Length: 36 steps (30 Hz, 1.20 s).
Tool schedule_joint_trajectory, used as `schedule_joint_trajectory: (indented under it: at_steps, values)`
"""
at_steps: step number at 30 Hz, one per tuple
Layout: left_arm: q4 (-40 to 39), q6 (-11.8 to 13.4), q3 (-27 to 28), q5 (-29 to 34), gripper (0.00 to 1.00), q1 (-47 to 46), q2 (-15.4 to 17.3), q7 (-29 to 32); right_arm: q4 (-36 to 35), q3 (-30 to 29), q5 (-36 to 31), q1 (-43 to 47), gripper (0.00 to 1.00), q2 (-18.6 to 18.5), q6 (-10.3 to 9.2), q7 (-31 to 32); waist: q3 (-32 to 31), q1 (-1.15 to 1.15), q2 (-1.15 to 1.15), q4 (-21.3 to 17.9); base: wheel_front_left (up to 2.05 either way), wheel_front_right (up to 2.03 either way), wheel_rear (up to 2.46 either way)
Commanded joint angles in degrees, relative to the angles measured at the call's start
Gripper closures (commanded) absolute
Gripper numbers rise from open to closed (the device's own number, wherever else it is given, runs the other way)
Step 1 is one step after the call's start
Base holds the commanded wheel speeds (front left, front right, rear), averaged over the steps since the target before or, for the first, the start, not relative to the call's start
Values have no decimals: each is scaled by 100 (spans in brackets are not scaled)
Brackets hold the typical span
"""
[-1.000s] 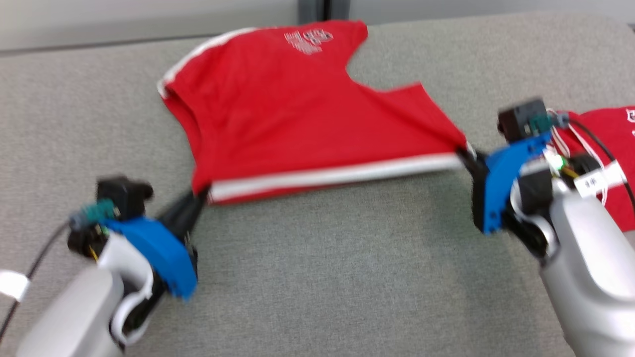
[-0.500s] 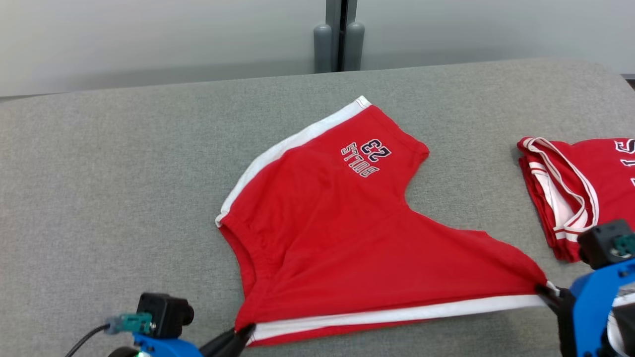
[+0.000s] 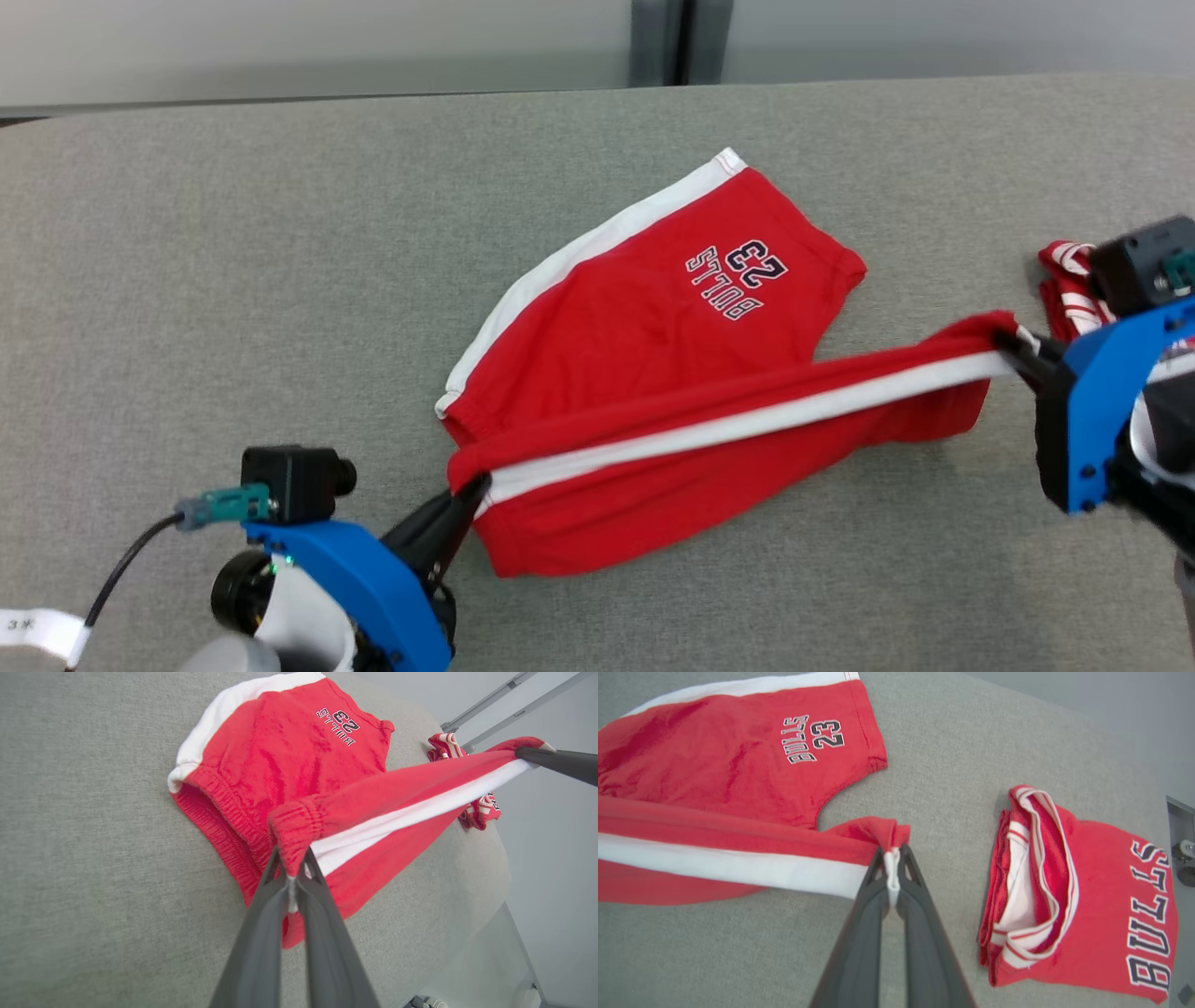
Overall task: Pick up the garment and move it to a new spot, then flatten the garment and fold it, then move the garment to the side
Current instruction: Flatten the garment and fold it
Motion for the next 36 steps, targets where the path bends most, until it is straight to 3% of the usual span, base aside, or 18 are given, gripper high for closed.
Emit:
schedule_joint_trajectory:
  at_steps: [1,10,20,21,22,23,24,25,36]
  values:
    - [260,-82,87,-48,100,-302,-162,-113,388,143,40,-440,100,-151,-1,-200,168,0,0,185,0,0,0]
    - [1690,-542,78,-130,100,-1389,-1053,-424,2145,857,138,-2209,100,-432,0,-993,674,0,0,746,0,0,0]
    - [3031,-880,23,-36,100,-2169,-1792,-895,3812,1373,12,-3459,100,-382,0,-1946,1053,0,0,1153,0,0,0]
    - [3108,-915,19,-28,100,-2210,-1840,-936,3931,1428,24,-3527,95,-373,0,-2049,1058,0,0,1168,0,0,0]
    - [3182,-941,12,-14,100,-2246,-1881,-983,4049,1478,36,-3572,58,-367,0,-2140,1063,0,0,1177,0,0,0]
    - [3237,-982,6,-4,87,-2275,-1914,-1020,4170,1513,54,-3606,15,-357,0,-2228,1064,0,0,1182,0,0,0]
    - [3291,-1026,0,-19,20,-2295,-1942,-1056,4269,1548,86,-3644,0,-332,0,-2327,1058,0,0,1185,0,0,0]
    - [3339,-1072,-7,-24,0,-2314,-1963,-1092,4360,1578,109,-3690,0,-314,0,-2449,1050,0,0,1188,0,0,0]
    - [3532,-1371,219,-170,0,-1799,-2034,-1839,5092,1656,758,-3445,0,-321,0,-3572,538,0,0,1154,0,0,0]
